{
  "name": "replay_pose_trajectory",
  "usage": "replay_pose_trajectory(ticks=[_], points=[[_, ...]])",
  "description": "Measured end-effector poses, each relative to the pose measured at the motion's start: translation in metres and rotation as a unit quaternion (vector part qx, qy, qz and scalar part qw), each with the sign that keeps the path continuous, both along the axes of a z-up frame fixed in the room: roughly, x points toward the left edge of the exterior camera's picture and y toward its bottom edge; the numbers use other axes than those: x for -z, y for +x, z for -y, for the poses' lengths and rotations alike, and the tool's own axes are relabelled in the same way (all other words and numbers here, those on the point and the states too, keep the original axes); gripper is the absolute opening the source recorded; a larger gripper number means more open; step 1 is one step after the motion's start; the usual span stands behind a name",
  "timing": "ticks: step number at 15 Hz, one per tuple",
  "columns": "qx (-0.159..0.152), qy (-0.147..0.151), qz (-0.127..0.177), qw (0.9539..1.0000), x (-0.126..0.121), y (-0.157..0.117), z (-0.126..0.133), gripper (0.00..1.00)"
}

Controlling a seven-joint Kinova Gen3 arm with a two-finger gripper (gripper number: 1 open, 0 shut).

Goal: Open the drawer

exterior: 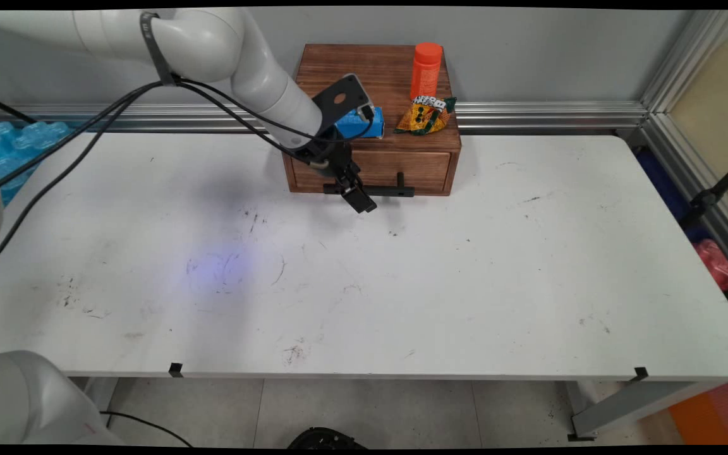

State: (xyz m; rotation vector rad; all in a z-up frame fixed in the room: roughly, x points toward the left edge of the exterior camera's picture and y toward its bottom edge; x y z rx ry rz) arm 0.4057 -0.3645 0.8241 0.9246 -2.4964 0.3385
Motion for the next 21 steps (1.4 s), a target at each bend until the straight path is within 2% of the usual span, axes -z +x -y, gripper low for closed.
replay_pose_trajectory(ticks=[10,21], points=[[0.038,-0.004,0.006,0.9993,0.022,-0.01,0.01,1.0],[0.071,-0.007,0.026,0.9971,0.033,-0.006,0.012,1.0]])
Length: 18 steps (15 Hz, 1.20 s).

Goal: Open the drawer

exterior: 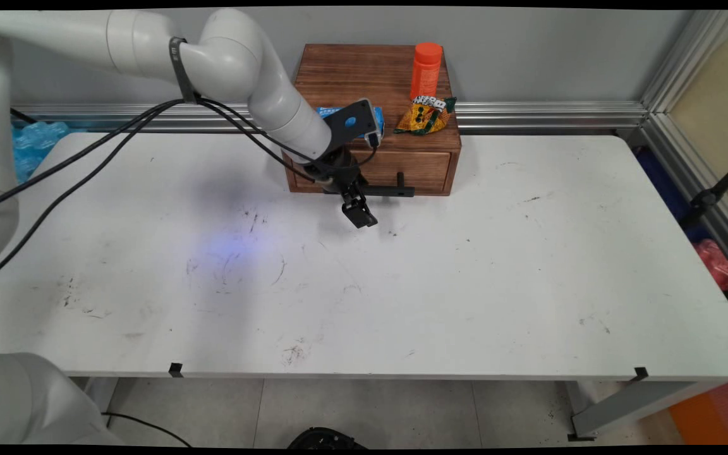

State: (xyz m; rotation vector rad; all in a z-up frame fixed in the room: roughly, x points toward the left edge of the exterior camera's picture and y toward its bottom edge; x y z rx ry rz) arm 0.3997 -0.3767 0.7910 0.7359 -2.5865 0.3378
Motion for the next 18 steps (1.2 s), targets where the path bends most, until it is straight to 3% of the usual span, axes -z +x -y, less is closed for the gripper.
replay_pose_trajectory(ticks=[18], points=[[0.03,0.011,0.012,0.9994,0.007,-0.005,-0.017,1.0]])
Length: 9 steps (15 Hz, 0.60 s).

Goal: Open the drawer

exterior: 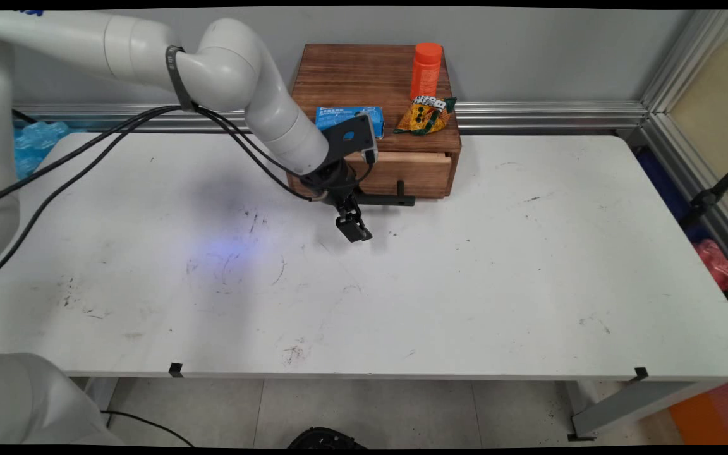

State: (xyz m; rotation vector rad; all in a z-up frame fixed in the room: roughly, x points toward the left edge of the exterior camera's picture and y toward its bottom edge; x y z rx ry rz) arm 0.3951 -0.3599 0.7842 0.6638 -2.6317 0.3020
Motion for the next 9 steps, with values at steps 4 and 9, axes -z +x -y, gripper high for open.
replay_pose_trajectory(ticks=[4,9], points=[[0.0,0.006,-0.002,1.0,-0.002,-0.004,-0.007,1.0],[-0.006,0.013,-0.005,0.9999,-0.004,-0.009,-0.015,1.0]])
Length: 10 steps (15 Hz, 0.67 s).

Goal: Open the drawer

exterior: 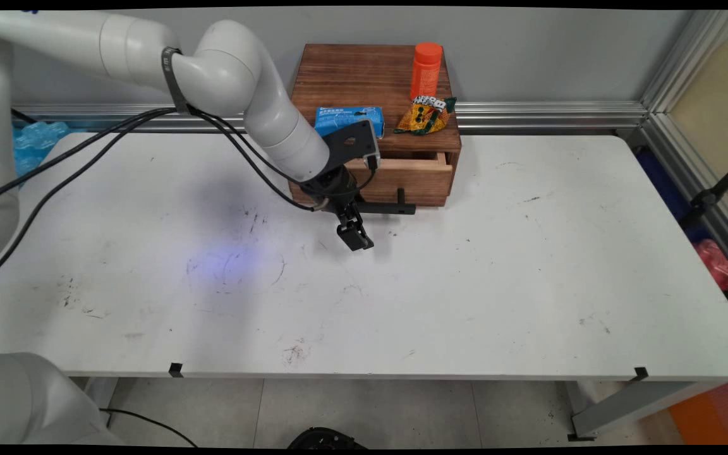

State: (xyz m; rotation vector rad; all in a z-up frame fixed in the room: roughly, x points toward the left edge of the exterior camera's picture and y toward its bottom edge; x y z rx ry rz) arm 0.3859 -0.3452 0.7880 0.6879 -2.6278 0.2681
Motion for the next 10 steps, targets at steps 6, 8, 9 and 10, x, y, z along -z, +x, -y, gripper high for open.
replay_pose_trajectory(ticks=[6,8,9,10], points=[[-0.009,0.013,-0.007,0.9998,0.001,-0.011,-0.012,1.0],[-0.011,0.017,-0.009,0.9998,0.001,-0.015,-0.015,1.0],[-0.012,0.02,-0.011,0.9997,0.001,-0.017,-0.018,1.0],[-0.013,0.023,-0.012,0.9996,0.002,-0.02,-0.021,1.0]])
